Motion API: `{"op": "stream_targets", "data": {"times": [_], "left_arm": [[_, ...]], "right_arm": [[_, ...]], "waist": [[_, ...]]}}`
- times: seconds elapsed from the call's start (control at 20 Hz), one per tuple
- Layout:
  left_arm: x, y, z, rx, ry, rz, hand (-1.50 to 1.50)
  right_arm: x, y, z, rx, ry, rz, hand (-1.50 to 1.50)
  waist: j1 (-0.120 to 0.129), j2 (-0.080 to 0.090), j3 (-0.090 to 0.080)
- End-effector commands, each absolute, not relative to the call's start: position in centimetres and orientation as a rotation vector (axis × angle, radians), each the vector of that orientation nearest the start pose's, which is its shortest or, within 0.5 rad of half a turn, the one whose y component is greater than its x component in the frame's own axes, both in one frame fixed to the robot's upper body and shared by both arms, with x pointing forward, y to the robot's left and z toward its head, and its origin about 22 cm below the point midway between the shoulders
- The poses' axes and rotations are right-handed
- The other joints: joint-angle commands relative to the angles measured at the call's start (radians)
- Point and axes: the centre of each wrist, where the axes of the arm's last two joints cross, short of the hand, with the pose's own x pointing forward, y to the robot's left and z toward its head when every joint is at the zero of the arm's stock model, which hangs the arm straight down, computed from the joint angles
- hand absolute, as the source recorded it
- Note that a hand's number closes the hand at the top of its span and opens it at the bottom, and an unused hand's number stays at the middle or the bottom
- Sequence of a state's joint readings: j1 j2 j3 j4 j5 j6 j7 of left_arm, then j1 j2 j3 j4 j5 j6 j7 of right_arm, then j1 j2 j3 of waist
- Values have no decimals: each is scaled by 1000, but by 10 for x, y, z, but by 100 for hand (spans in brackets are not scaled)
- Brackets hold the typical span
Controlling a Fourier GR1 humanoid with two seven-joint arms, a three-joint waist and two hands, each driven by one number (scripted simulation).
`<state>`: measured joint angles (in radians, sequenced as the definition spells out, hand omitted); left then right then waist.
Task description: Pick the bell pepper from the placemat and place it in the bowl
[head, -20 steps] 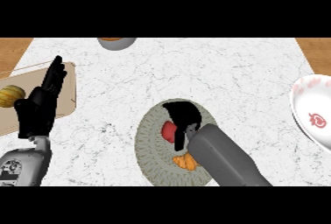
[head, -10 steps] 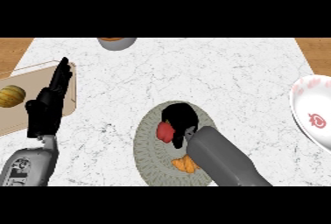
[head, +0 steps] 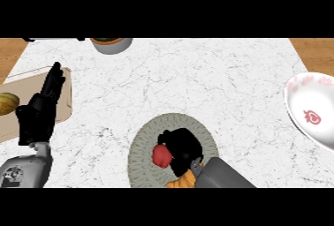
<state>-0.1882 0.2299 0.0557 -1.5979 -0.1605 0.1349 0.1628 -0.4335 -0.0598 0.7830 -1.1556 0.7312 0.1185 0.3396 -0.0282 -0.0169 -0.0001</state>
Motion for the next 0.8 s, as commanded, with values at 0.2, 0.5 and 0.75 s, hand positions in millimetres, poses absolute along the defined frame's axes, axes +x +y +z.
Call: {"op": "stream_targets", "data": {"times": [0.2,0.5,0.75], "left_arm": [[276,289,66,467,-1601,-102,0],[276,290,74,468,-1608,-109,0],[274,289,67,460,-1620,-126,0]], "right_arm": [[129,-100,-17,-159,-1410,1492,150],[89,-129,54,-159,-1668,1101,150],[77,-182,105,-363,-1736,926,150]], "waist": [[-51,-8,-1],[-57,-4,0],[-32,7,0]]}}
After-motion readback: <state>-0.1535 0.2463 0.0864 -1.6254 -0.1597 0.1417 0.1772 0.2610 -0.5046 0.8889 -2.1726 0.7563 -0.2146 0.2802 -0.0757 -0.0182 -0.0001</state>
